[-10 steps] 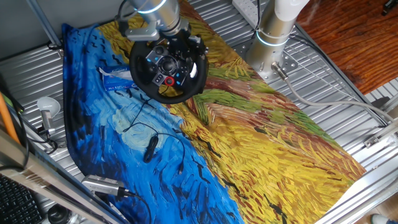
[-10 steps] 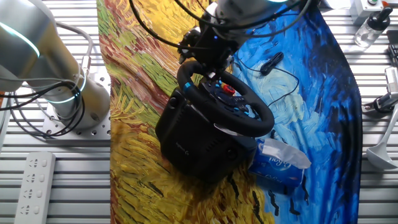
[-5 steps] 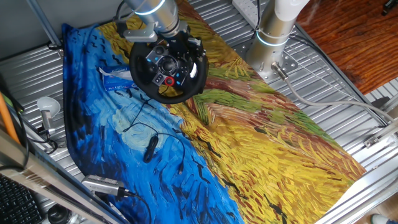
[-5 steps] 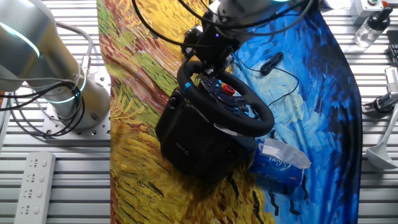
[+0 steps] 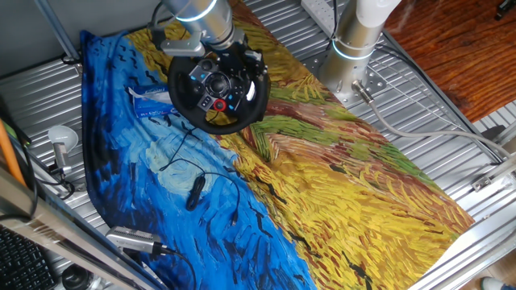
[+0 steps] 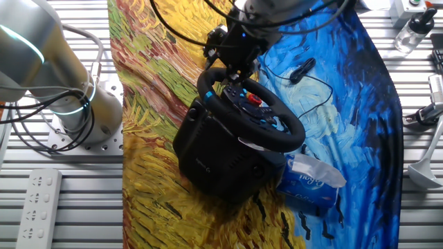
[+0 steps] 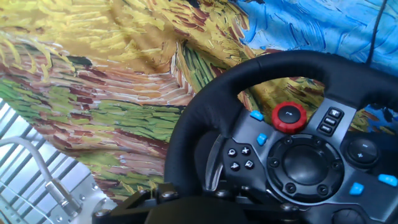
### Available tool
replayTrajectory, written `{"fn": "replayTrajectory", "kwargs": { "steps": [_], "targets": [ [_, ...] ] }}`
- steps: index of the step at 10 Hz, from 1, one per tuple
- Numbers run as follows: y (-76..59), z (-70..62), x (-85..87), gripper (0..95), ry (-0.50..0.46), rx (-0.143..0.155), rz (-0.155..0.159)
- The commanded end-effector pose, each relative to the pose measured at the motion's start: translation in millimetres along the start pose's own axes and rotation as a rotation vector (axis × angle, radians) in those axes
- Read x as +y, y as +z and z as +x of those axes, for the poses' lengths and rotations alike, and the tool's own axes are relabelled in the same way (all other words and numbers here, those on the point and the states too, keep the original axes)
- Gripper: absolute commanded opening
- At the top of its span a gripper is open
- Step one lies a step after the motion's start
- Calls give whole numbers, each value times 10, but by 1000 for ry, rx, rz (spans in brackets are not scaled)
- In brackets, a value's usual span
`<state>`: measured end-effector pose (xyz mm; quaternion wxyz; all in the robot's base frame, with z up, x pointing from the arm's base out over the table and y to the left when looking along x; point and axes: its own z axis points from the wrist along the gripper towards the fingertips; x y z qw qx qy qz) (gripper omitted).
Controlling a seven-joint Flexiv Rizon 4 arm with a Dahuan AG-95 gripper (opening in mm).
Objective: Rotate the steering wheel 90 degrees clockwise
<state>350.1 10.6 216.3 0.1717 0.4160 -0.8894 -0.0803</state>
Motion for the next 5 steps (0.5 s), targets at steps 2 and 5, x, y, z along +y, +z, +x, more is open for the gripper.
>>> {"fn": "replayTrajectory", "kwargs": {
  "steps": [2,5],
  "targets": [
    [7,123,-104,380,-43,0,46],
    [-98,47,-188,380,80,-13,-17]
  ]
}}
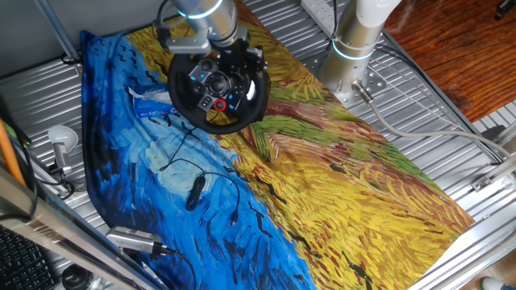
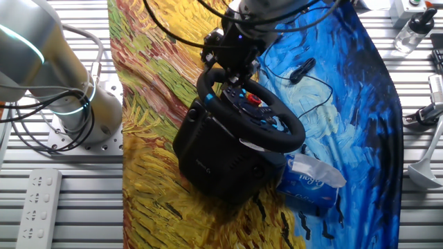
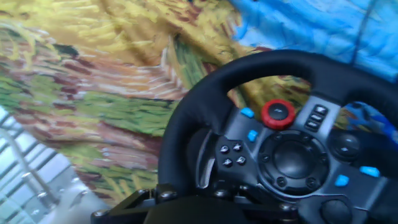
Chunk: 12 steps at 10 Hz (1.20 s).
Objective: Rotate the steering wheel 90 degrees clockwise
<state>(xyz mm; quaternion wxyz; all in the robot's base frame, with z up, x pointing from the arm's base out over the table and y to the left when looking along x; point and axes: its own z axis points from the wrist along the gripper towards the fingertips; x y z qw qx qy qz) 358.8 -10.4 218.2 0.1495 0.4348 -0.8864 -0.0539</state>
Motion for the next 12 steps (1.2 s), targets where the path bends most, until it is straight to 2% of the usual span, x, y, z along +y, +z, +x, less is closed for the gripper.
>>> {"fn": "replayTrajectory", "kwargs": {
  "steps": [1,2,4,6,8,9,11,12],
  "targets": [
    [-82,-107,20,380,99,15,-65],
    [-85,-105,24,380,85,23,-32],
    [-83,-98,10,380,90,30,6],
    [-88,-54,-103,380,85,16,52],
    [-124,-19,-428,380,61,18,120],
    [-73,20,-532,380,50,-7,148],
    [-22,76,-639,380,50,-20,177],
    [-22,76,-639,380,50,-20,177]
  ]
}}
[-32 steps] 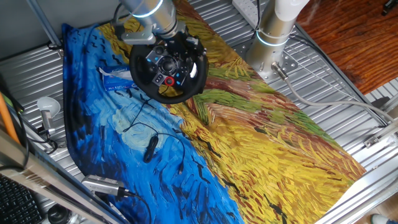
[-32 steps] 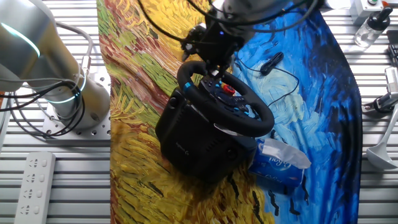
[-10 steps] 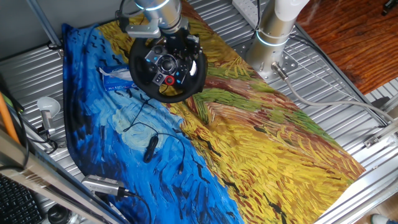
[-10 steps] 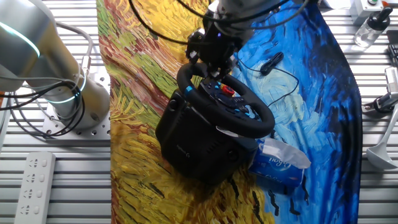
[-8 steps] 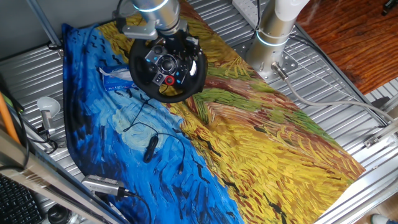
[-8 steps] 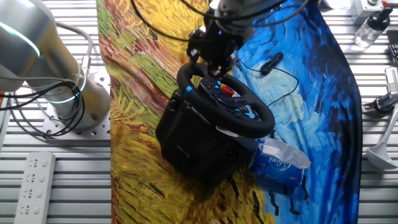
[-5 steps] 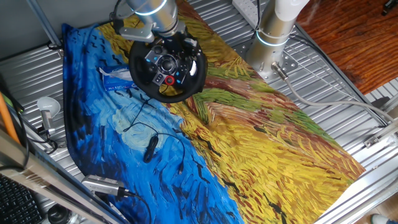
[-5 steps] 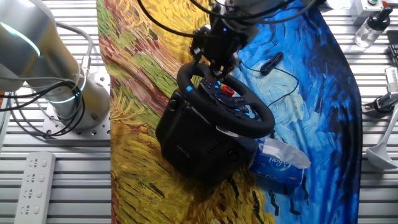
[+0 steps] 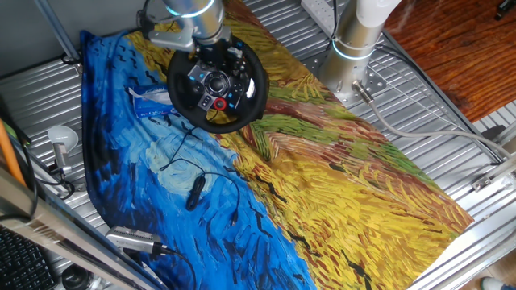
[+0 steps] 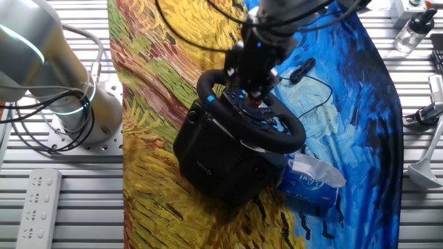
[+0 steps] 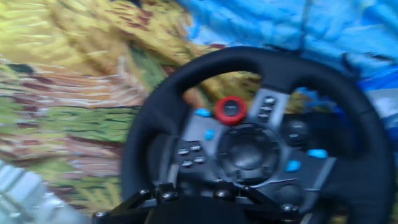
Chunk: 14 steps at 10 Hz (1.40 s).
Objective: Rotate the steering wheel 90 degrees clockwise
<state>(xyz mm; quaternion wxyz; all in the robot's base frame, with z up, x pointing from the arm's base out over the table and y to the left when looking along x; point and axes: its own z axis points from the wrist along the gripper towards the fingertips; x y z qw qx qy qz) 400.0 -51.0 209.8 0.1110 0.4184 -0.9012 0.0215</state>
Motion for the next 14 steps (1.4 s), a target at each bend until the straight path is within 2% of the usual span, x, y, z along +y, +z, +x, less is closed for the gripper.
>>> {"fn": "replayTrajectory", "kwargs": {
  "steps": [1,3,4,5,6,9,12,14],
  "targets": [
    [12,19,-54,380,-17,-8,108],
    [-4,20,-40,380,-2,-11,109],
    [-94,29,40,380,16,13,141],
    [-113,31,58,380,19,26,161],
    [-137,32,83,380,30,50,189],
    [-157,36,106,380,21,28,184],
    [-210,57,154,380,30,25,205],
    [-210,57,154,380,62,34,223]
  ]
}}
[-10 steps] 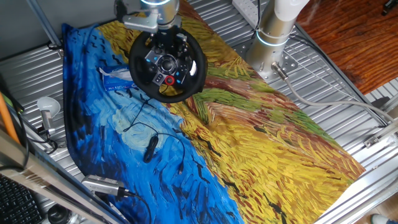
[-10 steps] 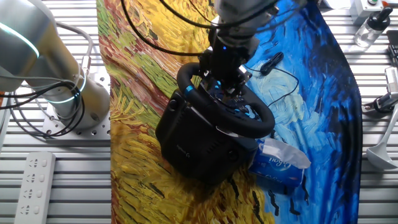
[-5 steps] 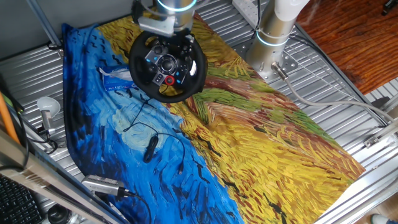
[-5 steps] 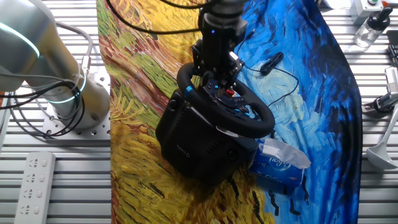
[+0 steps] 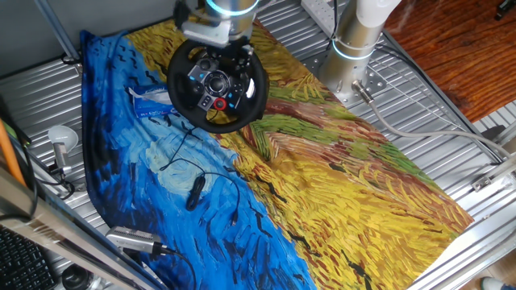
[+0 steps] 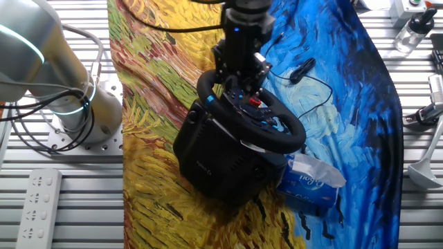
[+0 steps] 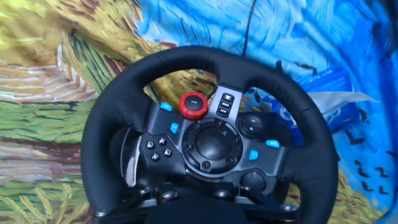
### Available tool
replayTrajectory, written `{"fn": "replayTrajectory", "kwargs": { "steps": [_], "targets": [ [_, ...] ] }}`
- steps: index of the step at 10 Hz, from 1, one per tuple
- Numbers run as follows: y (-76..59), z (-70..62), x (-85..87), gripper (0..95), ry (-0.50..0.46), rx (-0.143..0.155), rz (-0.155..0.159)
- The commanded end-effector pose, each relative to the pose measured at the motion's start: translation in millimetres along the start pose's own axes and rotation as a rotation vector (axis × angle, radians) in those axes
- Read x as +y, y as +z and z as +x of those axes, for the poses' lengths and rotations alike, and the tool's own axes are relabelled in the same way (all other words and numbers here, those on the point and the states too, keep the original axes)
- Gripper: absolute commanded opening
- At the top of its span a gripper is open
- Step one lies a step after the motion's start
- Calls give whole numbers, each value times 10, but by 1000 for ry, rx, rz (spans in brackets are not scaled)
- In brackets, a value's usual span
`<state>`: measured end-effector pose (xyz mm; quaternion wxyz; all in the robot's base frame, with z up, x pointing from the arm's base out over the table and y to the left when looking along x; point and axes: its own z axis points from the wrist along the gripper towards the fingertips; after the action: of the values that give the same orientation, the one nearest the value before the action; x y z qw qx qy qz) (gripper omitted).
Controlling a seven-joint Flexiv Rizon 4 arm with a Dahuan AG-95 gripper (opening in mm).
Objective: Rotate the steering wheel 90 degrees clockwise
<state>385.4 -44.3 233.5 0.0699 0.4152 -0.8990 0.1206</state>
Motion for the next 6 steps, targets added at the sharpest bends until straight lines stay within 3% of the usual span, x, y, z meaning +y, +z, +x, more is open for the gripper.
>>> {"fn": "replayTrajectory", "kwargs": {
  "steps": [1,6],
  "targets": [
    [5,-35,-12,380,37,26,32],
    [5,-35,-12,380,57,19,102]
  ]
}}
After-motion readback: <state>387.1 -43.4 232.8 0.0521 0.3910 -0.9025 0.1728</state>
